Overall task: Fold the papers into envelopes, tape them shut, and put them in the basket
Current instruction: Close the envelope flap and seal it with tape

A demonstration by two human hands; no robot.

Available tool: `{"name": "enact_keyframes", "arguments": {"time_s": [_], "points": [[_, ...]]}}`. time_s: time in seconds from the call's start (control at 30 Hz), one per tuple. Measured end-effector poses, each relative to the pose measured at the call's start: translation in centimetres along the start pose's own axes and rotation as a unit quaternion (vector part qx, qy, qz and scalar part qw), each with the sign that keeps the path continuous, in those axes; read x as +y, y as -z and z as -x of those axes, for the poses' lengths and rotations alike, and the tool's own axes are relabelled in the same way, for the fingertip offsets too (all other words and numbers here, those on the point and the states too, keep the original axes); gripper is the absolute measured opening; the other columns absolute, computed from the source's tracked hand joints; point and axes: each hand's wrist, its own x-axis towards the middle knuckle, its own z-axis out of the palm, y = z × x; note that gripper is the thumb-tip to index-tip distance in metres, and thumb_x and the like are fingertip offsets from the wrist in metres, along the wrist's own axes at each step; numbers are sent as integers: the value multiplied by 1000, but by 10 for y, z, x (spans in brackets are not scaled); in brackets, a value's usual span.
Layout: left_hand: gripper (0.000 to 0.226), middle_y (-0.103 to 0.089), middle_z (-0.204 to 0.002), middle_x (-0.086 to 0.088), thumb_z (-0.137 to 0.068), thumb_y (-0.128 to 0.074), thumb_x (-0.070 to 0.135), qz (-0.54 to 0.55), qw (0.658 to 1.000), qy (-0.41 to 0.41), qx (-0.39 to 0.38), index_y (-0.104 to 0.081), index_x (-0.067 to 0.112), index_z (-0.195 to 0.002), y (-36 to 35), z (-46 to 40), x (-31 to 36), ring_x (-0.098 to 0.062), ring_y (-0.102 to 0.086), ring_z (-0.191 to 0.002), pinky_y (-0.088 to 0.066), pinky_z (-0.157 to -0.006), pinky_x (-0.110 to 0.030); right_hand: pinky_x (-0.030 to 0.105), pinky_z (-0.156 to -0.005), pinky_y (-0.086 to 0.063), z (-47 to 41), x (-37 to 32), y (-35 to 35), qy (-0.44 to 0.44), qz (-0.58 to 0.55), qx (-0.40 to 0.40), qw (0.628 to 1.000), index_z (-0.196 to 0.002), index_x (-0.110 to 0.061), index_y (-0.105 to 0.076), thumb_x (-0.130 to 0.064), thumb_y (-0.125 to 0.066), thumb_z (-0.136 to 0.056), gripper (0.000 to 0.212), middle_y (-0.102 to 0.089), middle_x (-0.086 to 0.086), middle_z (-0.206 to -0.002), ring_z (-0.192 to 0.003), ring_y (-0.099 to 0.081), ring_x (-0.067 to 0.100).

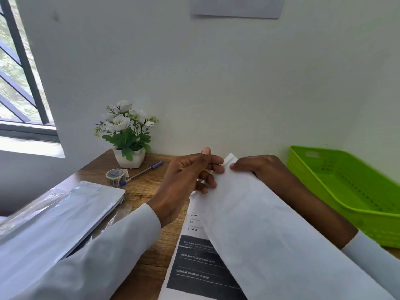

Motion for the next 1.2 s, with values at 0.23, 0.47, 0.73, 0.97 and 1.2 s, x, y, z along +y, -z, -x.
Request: {"name": "enact_keyframes", "arguments": {"time_s": [0.23, 0.47, 0.73, 0.97, 1.2], "points": [[20, -66, -70, 1, -86, -68, 29, -24, 982, -61, 179, -73, 11, -80, 13, -8, -3, -2, -56, -62, -47, -60, -14, 41, -75, -44, -15, 14, 10, -45, -173, -8, 984, -96, -1, -71, -2, -66, -75, 21, -64, 22, -92, -80, -59, 32], [24, -74, -98, -4, -82, -73, 28, -8, 988, 114, 103, -73, 13, -101, 15, -9, -12, -16, -66, -86, -50, -67, -27, 32, -65, -52, -21, 32, 1, -33, -186, -5, 982, -99, 4, -72, 2, -64, -80, 21, -71, 22, -96, -73, -65, 29], [23, -76, -87, -11, -76, -78, 8, -8, 995, 55, 81, -71, 4, -97, 15, -7, -15, -17, -69, -74, -57, -65, -26, 23, -53, -50, -17, 30, 6, 8, -127, -21, 992, -99, -10, -75, -14, -77, -76, 23, -75, 4, -87, -68, -67, 15], [19, -76, -83, -8, -72, -81, 4, -68, 997, -8, 37, -71, 6, -89, 6, -3, -17, -21, -73, -75, -57, -65, -29, 26, -63, -54, -11, 30, 1, 77, -29, 1, 997, -85, -12, -78, -17, -88, -66, 22, -77, 3, -83, -75, -72, 15], [18, -76, -83, -10, -75, -79, 11, -64, 998, 10, 10, -72, 5, -90, 5, -1, -17, -26, -74, -78, -60, -68, -32, 34, -73, -60, -8, 31, -1, 100, 34, -16, 994, -81, -18, -81, -27, -87, -70, 16, -78, 0, -80, -78, -75, 19]]}}
